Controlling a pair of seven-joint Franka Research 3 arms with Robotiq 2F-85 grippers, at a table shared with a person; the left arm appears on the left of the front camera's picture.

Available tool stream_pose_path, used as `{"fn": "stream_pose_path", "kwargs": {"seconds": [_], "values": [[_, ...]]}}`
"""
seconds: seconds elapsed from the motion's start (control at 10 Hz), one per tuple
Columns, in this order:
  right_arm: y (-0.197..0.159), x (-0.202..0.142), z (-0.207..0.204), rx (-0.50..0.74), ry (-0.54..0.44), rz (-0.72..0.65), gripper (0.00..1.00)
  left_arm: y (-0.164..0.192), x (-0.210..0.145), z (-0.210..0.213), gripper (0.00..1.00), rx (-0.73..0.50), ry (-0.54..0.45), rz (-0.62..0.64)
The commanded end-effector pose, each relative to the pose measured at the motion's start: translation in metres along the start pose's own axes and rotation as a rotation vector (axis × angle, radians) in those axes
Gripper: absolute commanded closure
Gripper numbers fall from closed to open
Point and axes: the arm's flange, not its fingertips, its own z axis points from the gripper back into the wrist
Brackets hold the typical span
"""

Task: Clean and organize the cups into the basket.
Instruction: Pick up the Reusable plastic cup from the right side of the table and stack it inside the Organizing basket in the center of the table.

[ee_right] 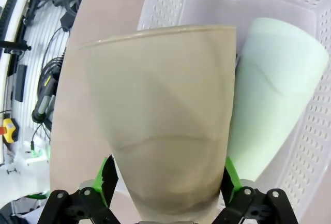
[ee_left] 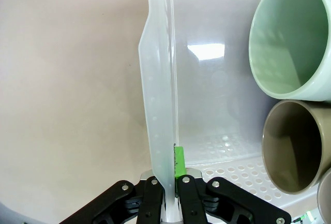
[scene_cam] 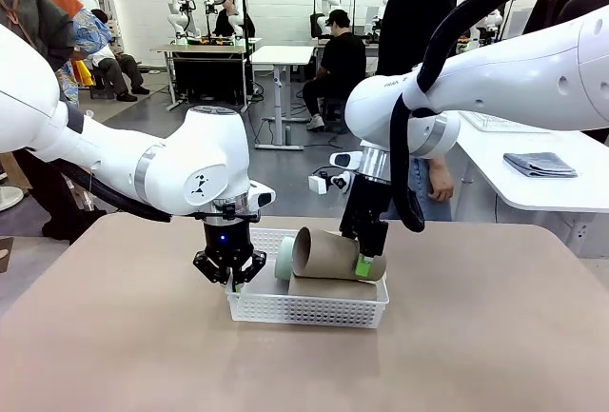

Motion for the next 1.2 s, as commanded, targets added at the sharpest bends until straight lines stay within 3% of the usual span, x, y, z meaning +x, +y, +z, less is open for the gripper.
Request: {"fn": "stream_pose_path", "kwargs": {"seconds": [0.0,0.2,0.4,0.8,0.9,1.1], "values": [[-0.002,-0.002,0.005,-0.007,-0.056,0.028,0.0,0.001,-0.001,0.001,1.0,-0.002,-0.001,0.003],[0.015,-0.023,0.032,-0.037,-0.162,0.067,0.0,0.001,-0.001,0.001,1.0,-0.002,-0.001,0.003],[0.046,-0.069,0.073,-0.062,-0.387,0.125,0.0,0.001,-0.001,0.001,1.0,-0.002,-0.001,0.003],[0.121,-0.213,0.135,-0.128,-0.961,0.349,0.0,0.001,-0.001,0.001,1.0,-0.002,-0.001,0.003],[0.135,-0.26,0.136,-0.115,-1.069,0.387,0.0,0.001,-0.001,0.001,1.0,-0.002,-0.001,0.003],[0.152,-0.316,0.121,-0.158,-1.149,0.376,0.0,0.001,-0.001,0.001,1.0,-0.002,-0.001,0.003]]}}
